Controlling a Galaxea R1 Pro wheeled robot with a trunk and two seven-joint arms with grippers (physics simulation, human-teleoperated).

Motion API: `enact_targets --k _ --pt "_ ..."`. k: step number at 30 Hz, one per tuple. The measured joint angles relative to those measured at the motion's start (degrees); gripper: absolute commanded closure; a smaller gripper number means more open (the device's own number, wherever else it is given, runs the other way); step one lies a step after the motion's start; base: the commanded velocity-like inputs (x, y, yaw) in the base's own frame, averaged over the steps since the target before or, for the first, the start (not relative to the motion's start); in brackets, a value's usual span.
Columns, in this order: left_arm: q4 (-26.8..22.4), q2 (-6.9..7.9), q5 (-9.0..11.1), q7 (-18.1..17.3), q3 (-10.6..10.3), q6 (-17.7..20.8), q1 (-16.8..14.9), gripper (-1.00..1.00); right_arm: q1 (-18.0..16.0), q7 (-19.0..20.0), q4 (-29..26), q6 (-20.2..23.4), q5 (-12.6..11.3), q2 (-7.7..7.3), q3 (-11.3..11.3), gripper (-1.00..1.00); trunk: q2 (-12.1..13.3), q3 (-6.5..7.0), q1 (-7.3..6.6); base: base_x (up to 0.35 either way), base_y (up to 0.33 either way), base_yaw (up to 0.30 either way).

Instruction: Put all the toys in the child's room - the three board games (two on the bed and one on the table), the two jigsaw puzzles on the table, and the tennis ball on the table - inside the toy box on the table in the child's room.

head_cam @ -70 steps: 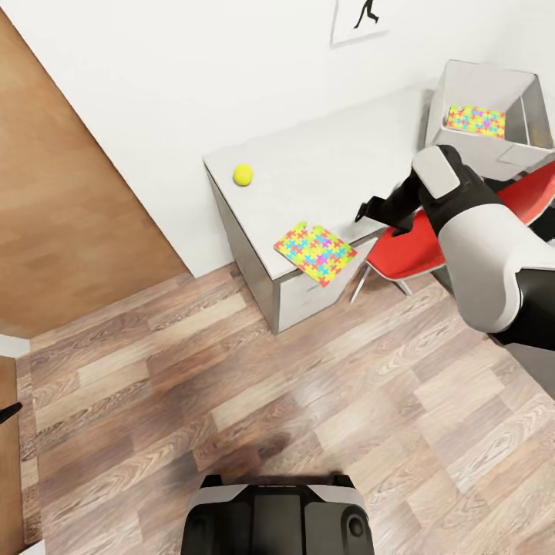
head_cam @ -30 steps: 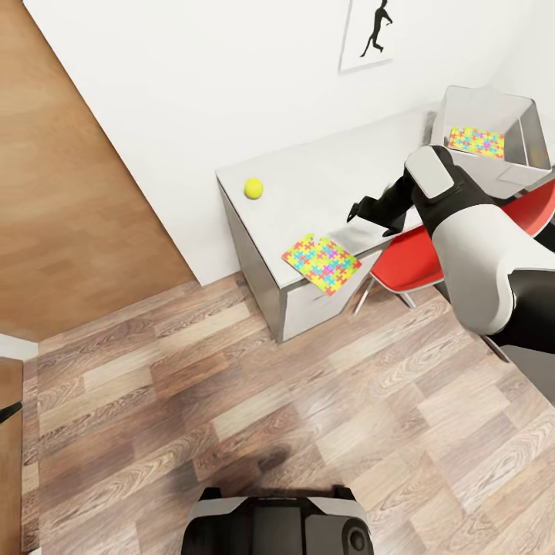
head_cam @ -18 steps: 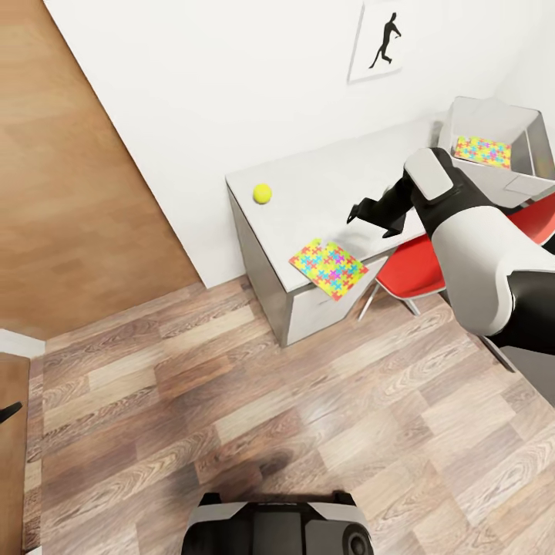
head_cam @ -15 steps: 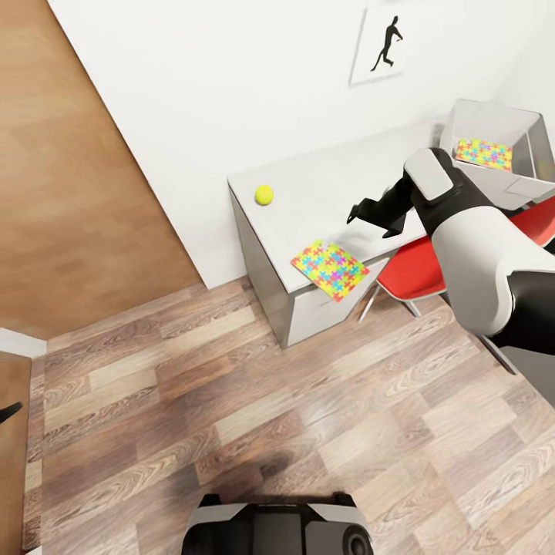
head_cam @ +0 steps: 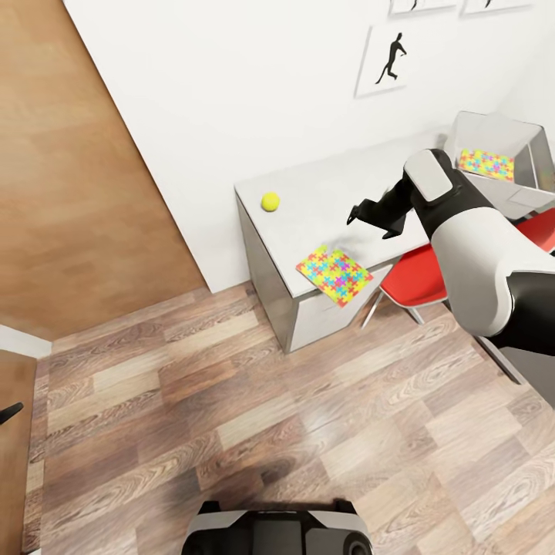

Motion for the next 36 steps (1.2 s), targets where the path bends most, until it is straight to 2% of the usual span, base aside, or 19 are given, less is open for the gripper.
enact_targets --k 15,36 --pt "0.00 0.03 0.00 0.00 -0.08 0.00 0.00 -1.00 -0.12 0.04 -2.58 0.02 -0.15 0.00 -0.08 -1.00 0.00 1.43 0.00 0.042 0.000 0.003" --pt "0.00 -0.01 0.00 0.00 -0.19 0.00 0.00 -1.00 -0.08 -0.05 -2.90 0.02 -0.16 0.14 -0.06 -1.00 0.00 3.44 0.00 0.006 0.000 0.000"
